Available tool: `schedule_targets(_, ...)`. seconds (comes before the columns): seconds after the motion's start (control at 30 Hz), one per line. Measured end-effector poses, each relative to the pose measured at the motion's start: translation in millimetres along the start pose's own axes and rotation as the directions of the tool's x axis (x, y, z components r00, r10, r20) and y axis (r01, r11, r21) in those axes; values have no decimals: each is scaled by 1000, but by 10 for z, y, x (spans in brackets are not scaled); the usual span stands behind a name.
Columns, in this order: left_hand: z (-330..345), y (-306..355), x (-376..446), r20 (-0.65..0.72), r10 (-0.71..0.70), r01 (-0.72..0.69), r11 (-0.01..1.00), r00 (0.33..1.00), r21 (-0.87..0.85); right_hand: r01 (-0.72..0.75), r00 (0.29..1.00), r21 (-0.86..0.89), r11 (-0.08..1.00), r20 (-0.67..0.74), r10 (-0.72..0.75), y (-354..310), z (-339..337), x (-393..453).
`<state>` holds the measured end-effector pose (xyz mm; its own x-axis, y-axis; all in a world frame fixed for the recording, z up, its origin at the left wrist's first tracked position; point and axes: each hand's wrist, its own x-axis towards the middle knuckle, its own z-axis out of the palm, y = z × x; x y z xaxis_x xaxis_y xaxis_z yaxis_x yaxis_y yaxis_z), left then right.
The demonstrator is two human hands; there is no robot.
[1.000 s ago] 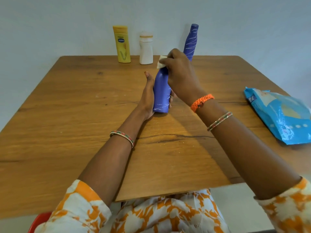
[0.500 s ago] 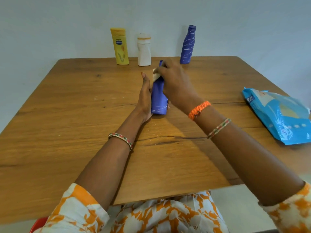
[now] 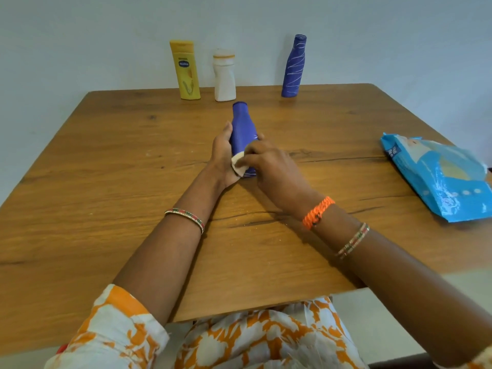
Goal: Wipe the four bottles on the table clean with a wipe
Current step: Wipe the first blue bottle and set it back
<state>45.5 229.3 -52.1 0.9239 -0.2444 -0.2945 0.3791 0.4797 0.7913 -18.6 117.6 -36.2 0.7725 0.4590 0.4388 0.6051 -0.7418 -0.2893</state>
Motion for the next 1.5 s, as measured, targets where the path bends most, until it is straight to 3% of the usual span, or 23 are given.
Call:
schedule_targets(0.17, -53, 59, -36, 36, -47, 46, 999, 998, 17, -16, 1000, -18, 1000, -15, 16, 11, 14, 208)
schedule_targets(0.37, -1, 20, 25, 63, -7, 9, 999, 998, -31, 116, 993, -7, 993, 0, -116, 46, 61, -197)
schedule_targets(0.47, -11, 3, 45, 61, 2, -9, 994, 998, 109, 68, 996, 45, 997, -68, -65, 131, 72, -123)
schedule_targets(0.57, -20, -34, 35, 120, 103, -136, 942, 987, 305, -15, 970, 87, 996, -238, 36, 259, 61, 111)
schedule_targets(0.73, -1, -54, 23, 126, 204, -236, 908, 971, 347, -122, 928, 122, 985, -338, 156, 324, 43, 385)
schedule_targets(0.83, -33, -56, 45, 72, 221, -232, 906, 973, 353, -146, 942, 150, 978, -281, 184, 207, 98, 111)
schedule_targets(0.97, -3, -5, 26, 73, 107, -124, 943, 992, 309, -170, 971, 214, 962, -128, 200, 94, 97, -295)
schedule_targets(1.2, -26, -10, 8, 187, 115, -185, 887, 976, 424, -268, 848, 402, 875, -332, 413, 376, -49, 257)
schedule_targets(1.3, -21, 8, -19, 206, 77, -153, 909, 975, 387, -243, 827, 380, 893, -400, 395, 447, -121, 480)
schedule_targets(1.37, -23, 23, -27, 202, 73, -148, 912, 977, 383, -248, 829, 372, 894, -397, 395, 434, -128, 468)
schedule_targets(1.5, -8, 9, -31, 136, 119, -164, 907, 984, 388, -295, 863, 447, 845, -254, 436, 311, -50, 144)
